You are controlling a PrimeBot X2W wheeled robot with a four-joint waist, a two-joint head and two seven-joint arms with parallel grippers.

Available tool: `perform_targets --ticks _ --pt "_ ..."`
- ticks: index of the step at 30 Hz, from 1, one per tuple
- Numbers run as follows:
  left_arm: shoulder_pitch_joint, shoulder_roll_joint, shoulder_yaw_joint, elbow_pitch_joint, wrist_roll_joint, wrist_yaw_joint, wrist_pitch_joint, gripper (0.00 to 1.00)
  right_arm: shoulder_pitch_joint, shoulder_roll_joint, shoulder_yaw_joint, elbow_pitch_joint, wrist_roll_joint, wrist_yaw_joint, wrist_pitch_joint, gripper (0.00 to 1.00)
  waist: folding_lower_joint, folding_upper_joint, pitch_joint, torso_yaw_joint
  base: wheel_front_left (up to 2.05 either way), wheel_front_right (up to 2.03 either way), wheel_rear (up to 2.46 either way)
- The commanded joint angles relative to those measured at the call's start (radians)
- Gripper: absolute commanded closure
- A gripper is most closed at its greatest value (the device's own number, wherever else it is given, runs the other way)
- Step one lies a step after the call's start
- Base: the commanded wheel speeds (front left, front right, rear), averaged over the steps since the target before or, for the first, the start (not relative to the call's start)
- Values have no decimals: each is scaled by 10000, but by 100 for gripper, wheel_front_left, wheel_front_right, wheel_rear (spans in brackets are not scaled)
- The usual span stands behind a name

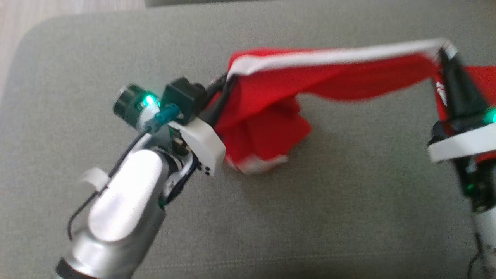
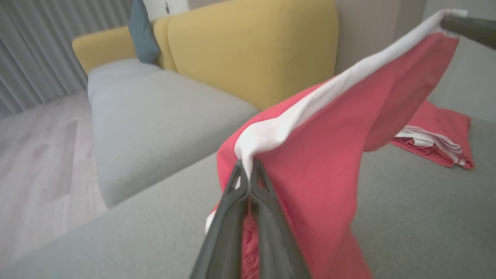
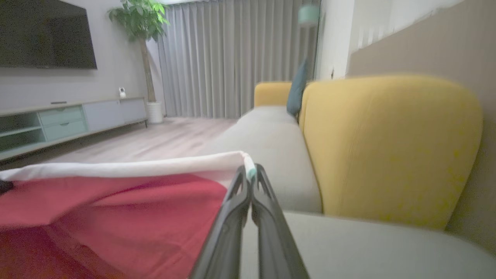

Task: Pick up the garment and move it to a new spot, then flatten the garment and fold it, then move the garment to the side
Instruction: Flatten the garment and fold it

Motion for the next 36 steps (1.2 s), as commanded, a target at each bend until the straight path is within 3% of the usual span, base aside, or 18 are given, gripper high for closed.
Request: perform_targets --ticks 1,8,15,21,36 --pt "-720 339 457 -726 -46 10 33 100 -361 -328 -124 -976 -211 39 228 100 0 0 -400 2 0 0 0" --pt "-1174 1054 625 -2378 -181 -159 928 100 -596 -522 -1083 -3910 -811 39 1582 100 0 0 -1187 49 0 0 0" --pt "-1226 1347 907 -3652 -707 -167 1760 100 -984 -688 -1676 -5439 -961 39 2614 100 0 0 -1795 4 0 0 0" --pt "-1011 1394 1011 -4307 -953 3 2090 100 -887 -524 -1680 -5651 -847 39 3042 100 0 0 -1863 -36 0 0 0" --pt "-831 1407 976 -4421 -1436 45 2367 100 -838 -461 -1702 -5516 -717 39 3208 100 0 0 -1775 -88 0 0 0"
